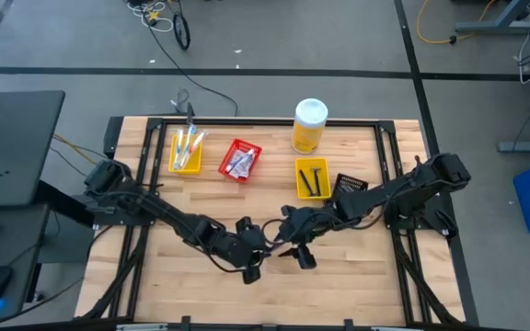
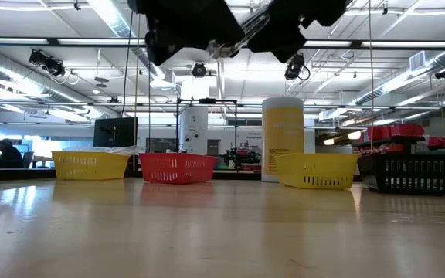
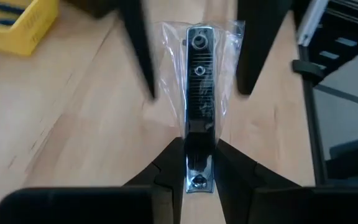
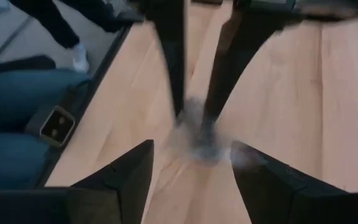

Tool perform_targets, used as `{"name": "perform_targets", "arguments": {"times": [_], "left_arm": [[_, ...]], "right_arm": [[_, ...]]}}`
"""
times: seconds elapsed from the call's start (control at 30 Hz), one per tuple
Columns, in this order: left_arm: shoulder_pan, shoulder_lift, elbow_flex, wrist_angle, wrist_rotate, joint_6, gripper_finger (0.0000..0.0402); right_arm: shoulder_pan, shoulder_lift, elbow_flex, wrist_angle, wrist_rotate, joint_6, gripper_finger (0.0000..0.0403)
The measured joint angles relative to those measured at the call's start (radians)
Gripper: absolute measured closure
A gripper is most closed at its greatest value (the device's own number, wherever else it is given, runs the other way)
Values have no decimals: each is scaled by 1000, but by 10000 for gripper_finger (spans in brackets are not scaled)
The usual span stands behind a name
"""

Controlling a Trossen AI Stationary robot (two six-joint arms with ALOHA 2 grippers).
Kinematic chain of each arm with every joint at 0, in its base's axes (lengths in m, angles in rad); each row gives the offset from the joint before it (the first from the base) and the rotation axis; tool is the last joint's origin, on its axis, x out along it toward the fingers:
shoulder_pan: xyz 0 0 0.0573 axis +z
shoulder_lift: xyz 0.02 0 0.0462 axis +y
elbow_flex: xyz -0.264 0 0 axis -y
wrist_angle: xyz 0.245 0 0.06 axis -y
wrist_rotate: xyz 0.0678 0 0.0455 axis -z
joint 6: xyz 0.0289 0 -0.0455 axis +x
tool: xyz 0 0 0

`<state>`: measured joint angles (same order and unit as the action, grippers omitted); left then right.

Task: Pick & Place Travel size toiletries
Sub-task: Put the silver nail cutter into the black basket

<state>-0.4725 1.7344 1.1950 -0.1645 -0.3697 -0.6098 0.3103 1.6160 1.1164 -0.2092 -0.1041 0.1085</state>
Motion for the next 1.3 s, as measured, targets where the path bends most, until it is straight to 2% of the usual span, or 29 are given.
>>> {"name": "perform_targets", "arguments": {"times": [0.17,0.3,0.7,0.97,1.17,1.3], "left_arm": [[19,0,0,10,9,49,324],[34,-1,0,5,31,72,324],[42,-1,0,7,51,95,324],[41,-1,0,10,44,95,324],[42,-1,-1,46,41,142,321],[42,-1,-1,42,47,135,319]], "right_arm": [[0,22,0,41,-1,8,164],[0,22,0,78,-2,24,168],[-2,22,0,74,-1,44,266],[-2,22,0,53,7,42,297],[-2,20,0,33,22,44,340],[-2,20,0,34,21,44,344]]}}
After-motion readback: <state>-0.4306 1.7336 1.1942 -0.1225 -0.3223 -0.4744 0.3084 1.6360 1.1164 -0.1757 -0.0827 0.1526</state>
